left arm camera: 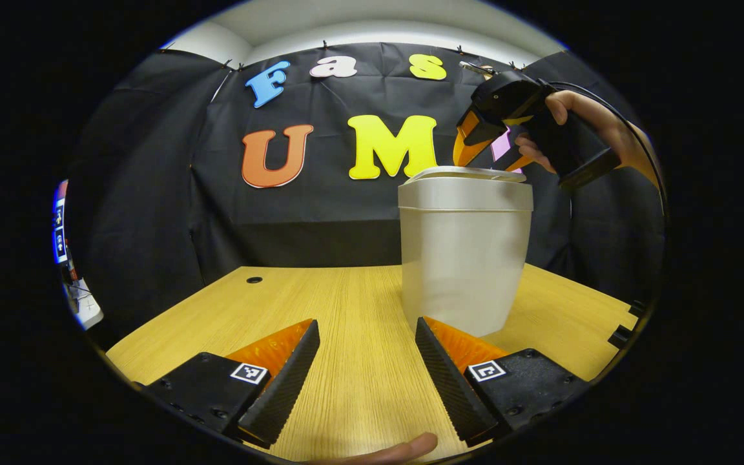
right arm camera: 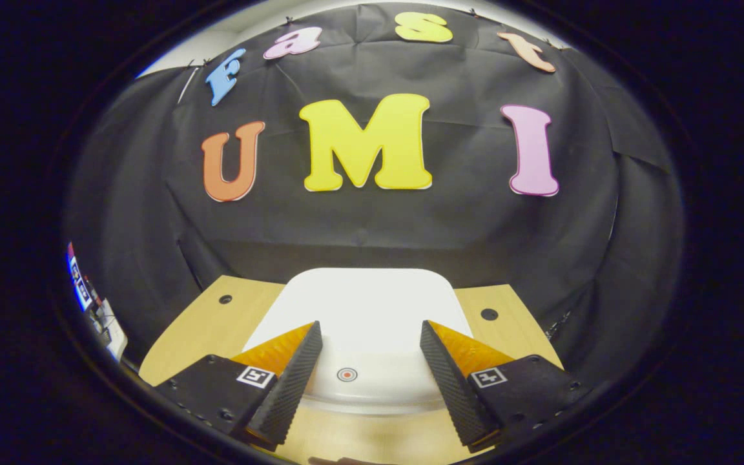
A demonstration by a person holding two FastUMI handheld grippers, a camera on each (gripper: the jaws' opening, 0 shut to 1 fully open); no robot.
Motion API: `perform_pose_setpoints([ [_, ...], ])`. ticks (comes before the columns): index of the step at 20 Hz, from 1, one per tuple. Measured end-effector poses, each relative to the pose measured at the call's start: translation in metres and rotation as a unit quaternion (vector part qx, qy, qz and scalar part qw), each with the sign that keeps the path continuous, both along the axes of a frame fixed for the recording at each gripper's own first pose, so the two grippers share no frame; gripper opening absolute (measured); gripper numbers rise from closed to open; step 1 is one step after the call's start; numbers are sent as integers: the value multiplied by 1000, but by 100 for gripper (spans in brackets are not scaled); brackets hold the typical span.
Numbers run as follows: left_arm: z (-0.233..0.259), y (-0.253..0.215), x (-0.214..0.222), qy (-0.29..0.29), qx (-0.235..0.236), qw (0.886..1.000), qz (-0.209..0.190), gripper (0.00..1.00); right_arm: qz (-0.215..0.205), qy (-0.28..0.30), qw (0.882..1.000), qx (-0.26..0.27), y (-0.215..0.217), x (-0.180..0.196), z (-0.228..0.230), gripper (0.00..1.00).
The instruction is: Press the lid of the desktop garbage bin to open it, pick up the crumpled paper on the desktop and throw it into the bin, then pick up the pop can on the desktop and drop it into the bin, and finally close the garbage bin lid.
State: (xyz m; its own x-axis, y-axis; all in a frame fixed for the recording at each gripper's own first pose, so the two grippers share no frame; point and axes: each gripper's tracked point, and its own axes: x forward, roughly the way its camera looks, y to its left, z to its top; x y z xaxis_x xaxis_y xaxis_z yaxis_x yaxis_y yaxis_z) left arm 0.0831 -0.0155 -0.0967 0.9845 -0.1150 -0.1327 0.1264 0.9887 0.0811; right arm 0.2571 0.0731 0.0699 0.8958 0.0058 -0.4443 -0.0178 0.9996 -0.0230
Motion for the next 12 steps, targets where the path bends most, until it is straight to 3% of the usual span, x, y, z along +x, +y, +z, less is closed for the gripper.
perform_pose_setpoints([
  [7, 5, 2, -1, -6, 3, 1000, 2, 97, -29, 9, 1000, -1, 1, -14, -2, 95],
  [12, -1, -2, -1, 5, 0, 1000, -2, 97, -19, 10, 1000, -3, 1, -19, -2, 95],
])
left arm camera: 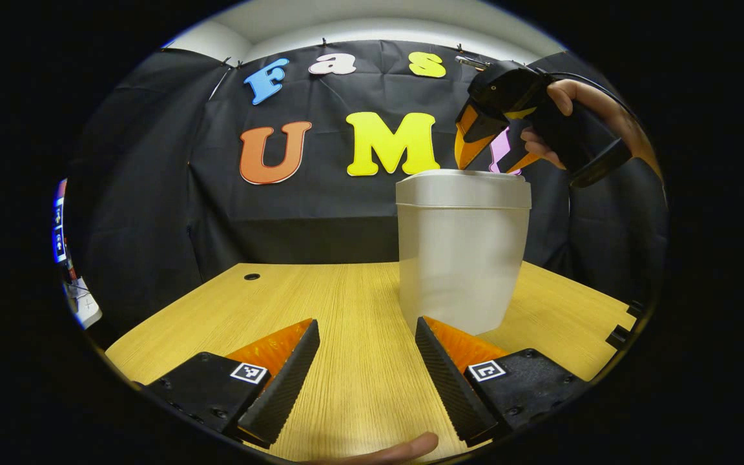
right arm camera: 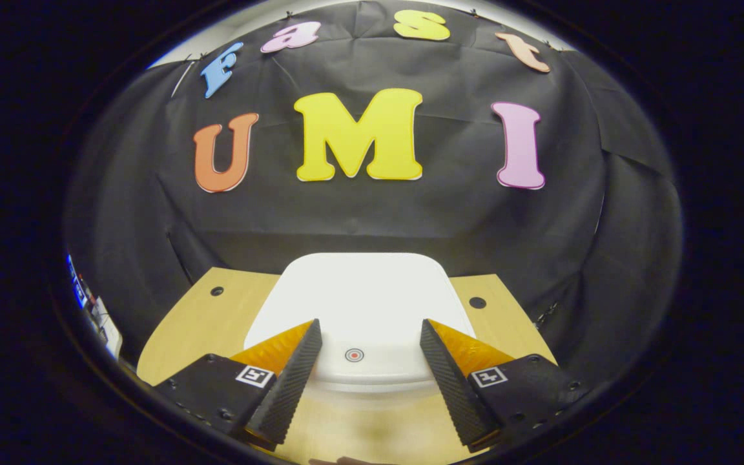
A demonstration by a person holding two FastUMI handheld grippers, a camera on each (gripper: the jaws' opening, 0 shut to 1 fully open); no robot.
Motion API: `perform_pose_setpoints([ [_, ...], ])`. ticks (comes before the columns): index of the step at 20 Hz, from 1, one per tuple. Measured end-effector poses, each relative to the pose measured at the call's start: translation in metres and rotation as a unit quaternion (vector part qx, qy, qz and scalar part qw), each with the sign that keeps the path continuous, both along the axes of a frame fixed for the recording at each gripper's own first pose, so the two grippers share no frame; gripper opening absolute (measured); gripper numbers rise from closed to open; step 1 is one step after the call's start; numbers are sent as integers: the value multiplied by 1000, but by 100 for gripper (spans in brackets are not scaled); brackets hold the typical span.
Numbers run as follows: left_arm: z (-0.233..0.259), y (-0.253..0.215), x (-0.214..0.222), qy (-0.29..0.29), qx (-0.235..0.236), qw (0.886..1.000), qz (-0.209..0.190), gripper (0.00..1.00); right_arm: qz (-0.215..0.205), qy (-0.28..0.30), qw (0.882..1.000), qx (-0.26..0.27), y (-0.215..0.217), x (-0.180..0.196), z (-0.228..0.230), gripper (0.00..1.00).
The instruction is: Press the lid of the desktop garbage bin to open it, pick up the crumpled paper on the desktop and throw it into the bin, then pick up the pop can on the desktop and drop it into the bin, and finally close the garbage bin lid.
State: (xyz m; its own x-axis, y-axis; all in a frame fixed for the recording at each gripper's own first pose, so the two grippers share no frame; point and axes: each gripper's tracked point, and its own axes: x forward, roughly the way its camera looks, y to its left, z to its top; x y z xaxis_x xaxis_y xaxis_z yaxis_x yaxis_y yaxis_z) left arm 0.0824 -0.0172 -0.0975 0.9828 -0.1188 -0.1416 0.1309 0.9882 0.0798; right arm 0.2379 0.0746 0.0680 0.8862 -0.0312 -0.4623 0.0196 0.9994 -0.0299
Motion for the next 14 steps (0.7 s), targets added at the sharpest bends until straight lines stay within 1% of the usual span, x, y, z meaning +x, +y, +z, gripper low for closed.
perform_pose_setpoints([
  [3, -2, -2, 0, 3, -1, 1000, -1, 97, 3, 8, 1000, 12, -1, -1, -4, 96],
  [5, -3, -2, 1, 6, -2, 1000, 2, 97, 5, 6, 1000, 2, 0, -1, -5, 96],
  [8, -5, -1, 2, 10, -3, 1000, 3, 97, 7, 6, 1000, 1, 0, -1, -10, 97],
  [11, -5, 0, 1, 11, -1, 1000, 5, 97, 3, -4, 1000, 12, 0, 1, -8, 96],
  [12, -4, 2, 1, 10, 1, 1000, 7, 97, 2, -17, 1000, 15, 0, 3, -4, 97],
  [13, -2, 3, 0, 7, 4, 1000, 8, 97, 5, -19, 1000, 17, 1, 1, -7, 96],
  [14, 0, 3, 0, 3, 6, 1000, 9, 97, 13, -34, 999, 17, 2, -1, -4, 96],
])
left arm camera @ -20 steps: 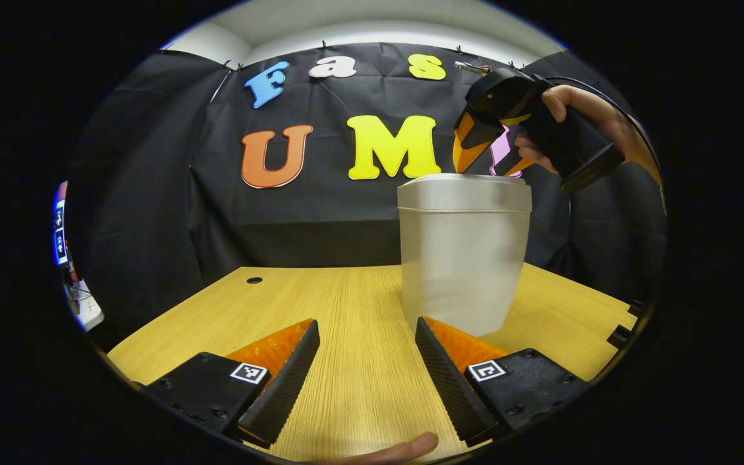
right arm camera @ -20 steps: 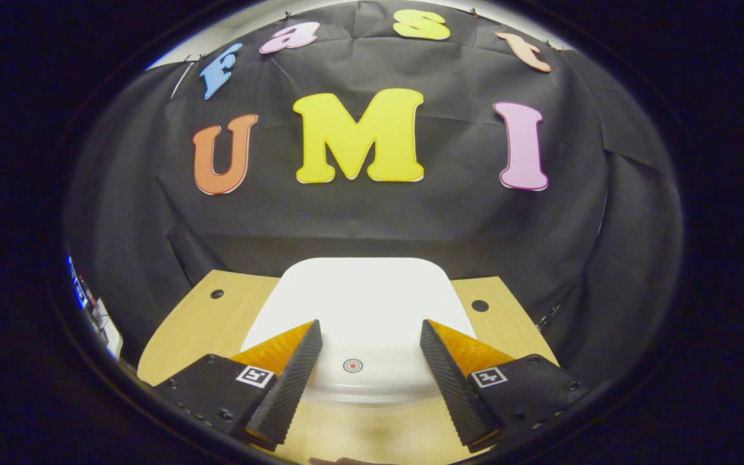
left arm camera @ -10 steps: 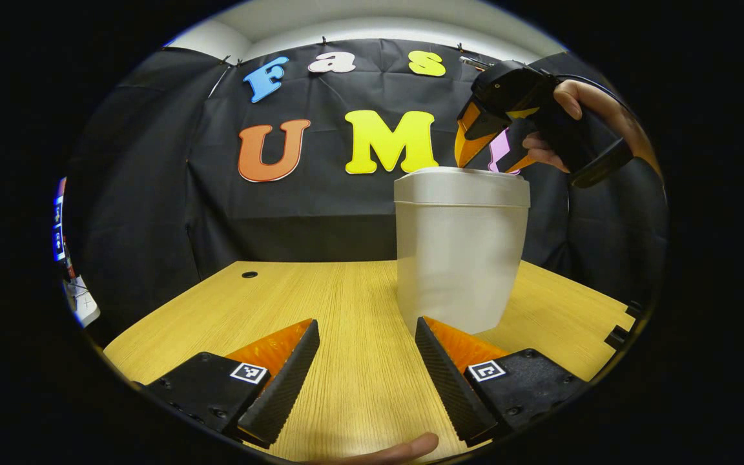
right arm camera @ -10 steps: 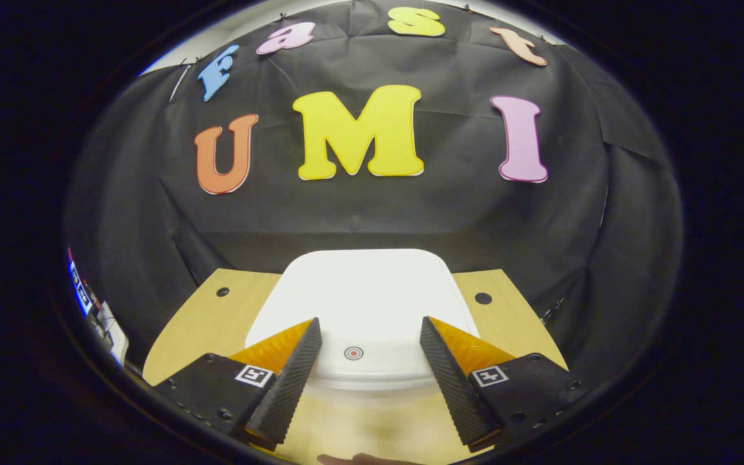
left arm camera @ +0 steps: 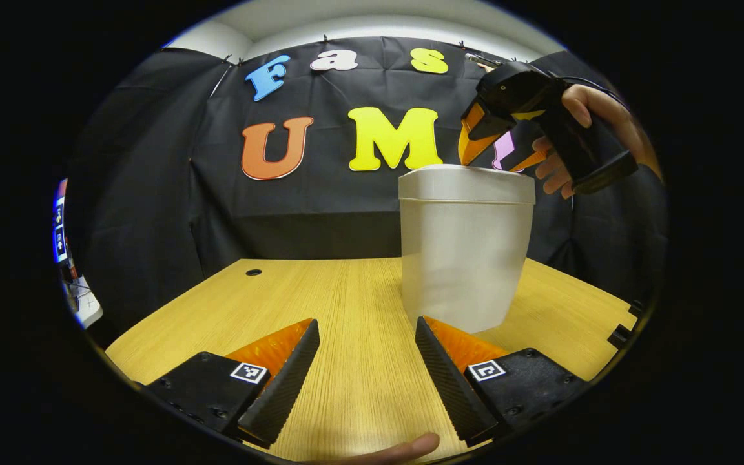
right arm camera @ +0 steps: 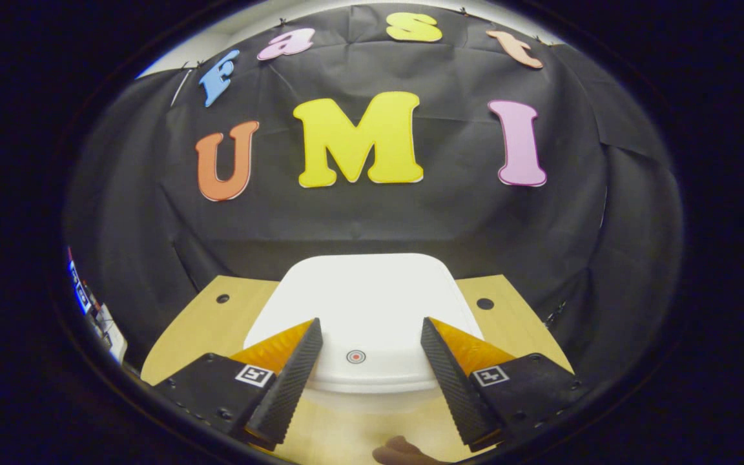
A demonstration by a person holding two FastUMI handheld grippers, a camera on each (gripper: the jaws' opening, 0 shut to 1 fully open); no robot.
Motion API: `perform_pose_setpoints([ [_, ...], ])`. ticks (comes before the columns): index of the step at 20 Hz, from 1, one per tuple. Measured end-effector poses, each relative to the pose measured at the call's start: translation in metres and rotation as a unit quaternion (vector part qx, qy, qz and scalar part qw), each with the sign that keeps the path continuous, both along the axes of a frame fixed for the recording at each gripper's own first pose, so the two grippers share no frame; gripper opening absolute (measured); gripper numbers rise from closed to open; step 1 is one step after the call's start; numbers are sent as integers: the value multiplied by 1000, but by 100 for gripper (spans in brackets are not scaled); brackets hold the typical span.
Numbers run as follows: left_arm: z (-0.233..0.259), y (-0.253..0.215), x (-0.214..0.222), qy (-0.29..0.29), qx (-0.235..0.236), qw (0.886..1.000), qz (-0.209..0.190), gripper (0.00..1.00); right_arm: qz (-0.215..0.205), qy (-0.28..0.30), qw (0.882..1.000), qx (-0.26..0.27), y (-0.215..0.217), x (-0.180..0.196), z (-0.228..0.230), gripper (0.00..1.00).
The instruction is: Press the lid of the desktop garbage bin to open it, pick up the crumpled paper on the desktop and throw it into the bin, then pick up the pop can on the desktop and drop it into the bin, and finally close the garbage bin lid.
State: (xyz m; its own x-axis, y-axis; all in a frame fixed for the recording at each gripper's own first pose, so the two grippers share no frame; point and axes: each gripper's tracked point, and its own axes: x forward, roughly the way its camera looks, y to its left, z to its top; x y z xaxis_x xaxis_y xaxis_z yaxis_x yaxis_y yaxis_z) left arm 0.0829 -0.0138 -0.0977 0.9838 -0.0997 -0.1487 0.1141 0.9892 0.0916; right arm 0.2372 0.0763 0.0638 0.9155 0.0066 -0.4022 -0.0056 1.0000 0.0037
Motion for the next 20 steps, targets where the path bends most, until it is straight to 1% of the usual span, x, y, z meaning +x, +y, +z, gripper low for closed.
perform_pose_setpoints([
  [2, 0, 0, 0, -2, 3, 1000, -3, 97, 27, -17, 999, -9, 2, -8, 0, 95],
  [4, 1, 1, -1, -4, 5, 1000, -2, 97, 47, -43, 998, 0, -3, -23, 0, 95],
  [6, 5, 5, -1, -10, 5, 1000, 3, 97, 51, -79, 995, -10, -14, -42, 1, 96],
  [8, 7, 7, -2, -11, 2, 1000, 9, 97, 48, -92, 994, -24, -27, -65, -13, 94],
  [10, 13, 8, -5, -20, -3, 1000, 12, 97, 71, -92, 993, -2, -27, -95, -32, 94],
  [12, 18, 9, -7, -29, -2, 999, 19, 97, 80, -101, 991, 29, -33, -122, -47, 94],
  [14, 21, 9, -9, -35, 1, 999, 25, 97, 72, -98, 992, 39, -47, -142, -69, 95],
  [16, 21, 3, -11, -38, -3, 999, 19, 96, 53, -92, 994, 16, -67, -161, -90, 93],
  [18, 20, -1, -14, -34, -9, 999, 18, 96, 39, -108, 993, -4, -84, -177, -95, 94],
  [20, 21, -5, -18, -32, -13, 999, 21, 96, 38, -129, 991, -14, -92, -190, -94, 95],
])
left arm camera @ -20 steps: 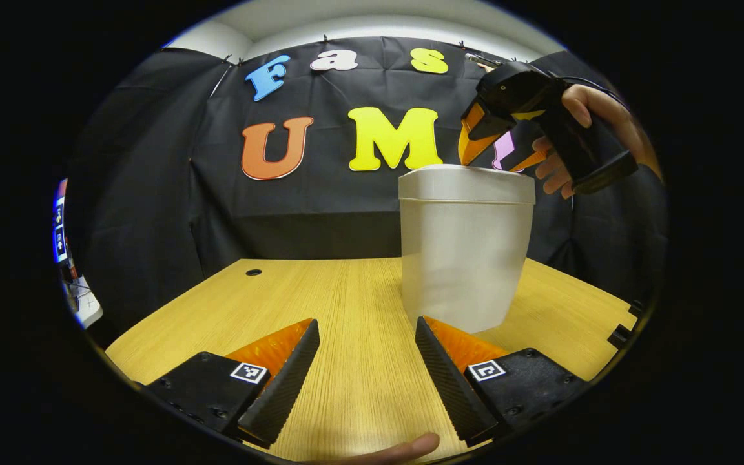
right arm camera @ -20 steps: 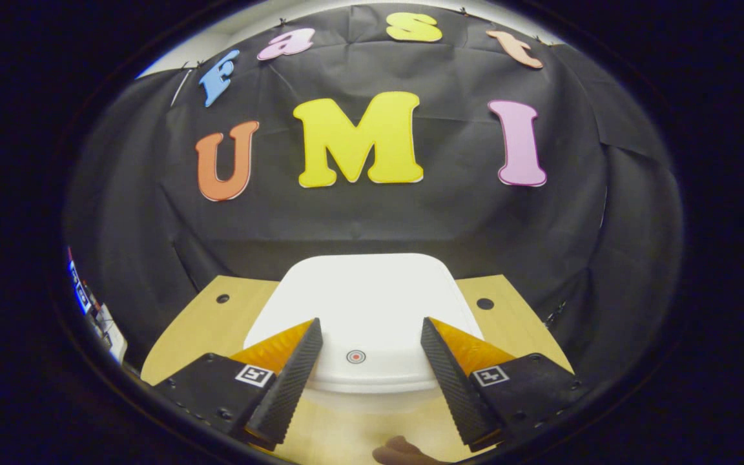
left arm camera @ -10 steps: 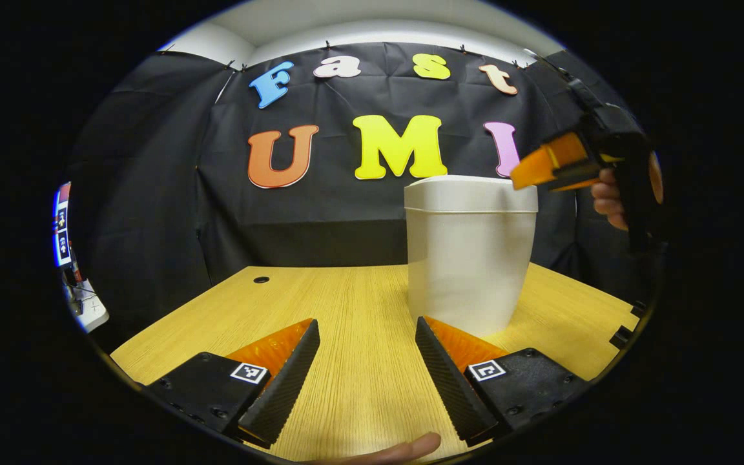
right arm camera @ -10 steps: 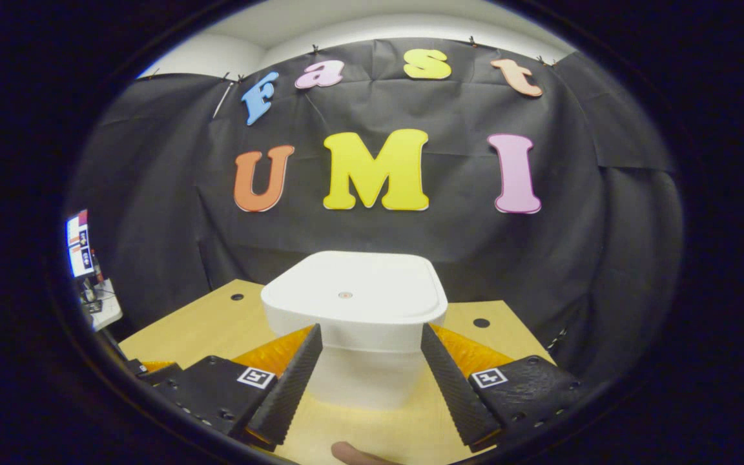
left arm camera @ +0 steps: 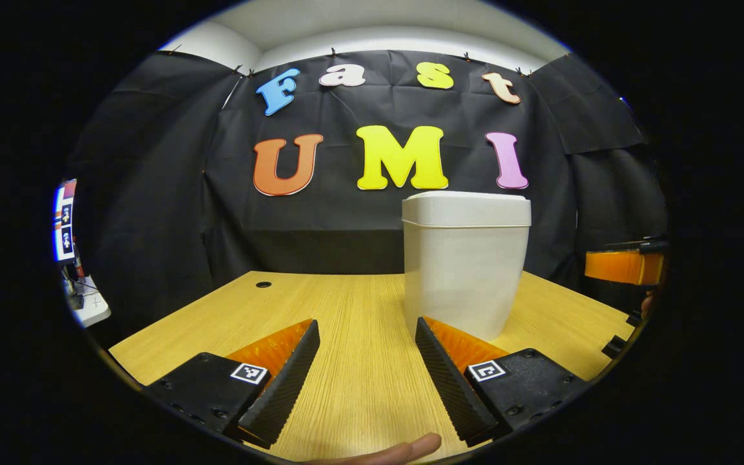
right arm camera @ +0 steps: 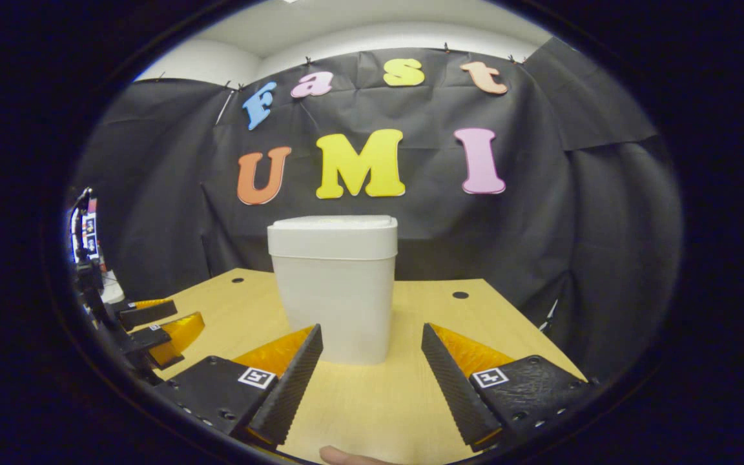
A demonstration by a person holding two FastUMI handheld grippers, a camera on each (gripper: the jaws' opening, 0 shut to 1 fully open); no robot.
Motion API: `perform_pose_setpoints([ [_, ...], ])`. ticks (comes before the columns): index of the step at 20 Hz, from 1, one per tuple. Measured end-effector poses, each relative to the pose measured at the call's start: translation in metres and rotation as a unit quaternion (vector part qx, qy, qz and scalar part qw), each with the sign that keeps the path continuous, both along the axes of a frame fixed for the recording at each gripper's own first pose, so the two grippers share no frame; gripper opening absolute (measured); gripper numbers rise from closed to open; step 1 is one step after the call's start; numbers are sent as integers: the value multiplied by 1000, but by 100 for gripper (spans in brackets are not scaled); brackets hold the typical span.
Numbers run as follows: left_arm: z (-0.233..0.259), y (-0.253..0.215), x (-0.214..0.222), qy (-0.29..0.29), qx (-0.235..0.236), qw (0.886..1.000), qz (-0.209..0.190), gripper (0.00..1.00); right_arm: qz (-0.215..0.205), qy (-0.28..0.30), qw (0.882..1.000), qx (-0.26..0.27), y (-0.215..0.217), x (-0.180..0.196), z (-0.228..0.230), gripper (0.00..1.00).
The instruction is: Press the lid of the desktop garbage bin to open it, pick up the crumpled paper on the desktop and throw it into the bin, then pick up the pop can on the desktop and drop it into the bin, and finally close the garbage bin lid.
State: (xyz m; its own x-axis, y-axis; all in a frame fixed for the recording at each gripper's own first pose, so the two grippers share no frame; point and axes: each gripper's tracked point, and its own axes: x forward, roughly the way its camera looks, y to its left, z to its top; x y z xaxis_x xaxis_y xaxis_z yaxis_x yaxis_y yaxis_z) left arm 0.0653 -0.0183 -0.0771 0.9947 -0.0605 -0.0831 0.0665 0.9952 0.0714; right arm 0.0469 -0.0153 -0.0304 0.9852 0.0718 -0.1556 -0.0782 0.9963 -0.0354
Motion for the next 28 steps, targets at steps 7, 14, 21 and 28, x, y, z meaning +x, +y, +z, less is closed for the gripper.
perform_pose_setpoints([
  [7, 18, -12, -9, -27, 18, 999, 23, 96, -13, -69, 997, -27, -10, -10, 26, 94],
  [14, 31, -8, -18, -34, 9, 999, 32, 96, -23, -68, 997, -32, -4, -18, 19, 95],
  [21, 32, -9, -19, -33, 0, 999, 24, 96, -39, -84, 992, -86, 4, -19, 15, 95],
  [28, 35, 1, -20, -32, -15, 999, 37, 96, -35, -62, 996, -59, 3, -13, 3, 92],
])
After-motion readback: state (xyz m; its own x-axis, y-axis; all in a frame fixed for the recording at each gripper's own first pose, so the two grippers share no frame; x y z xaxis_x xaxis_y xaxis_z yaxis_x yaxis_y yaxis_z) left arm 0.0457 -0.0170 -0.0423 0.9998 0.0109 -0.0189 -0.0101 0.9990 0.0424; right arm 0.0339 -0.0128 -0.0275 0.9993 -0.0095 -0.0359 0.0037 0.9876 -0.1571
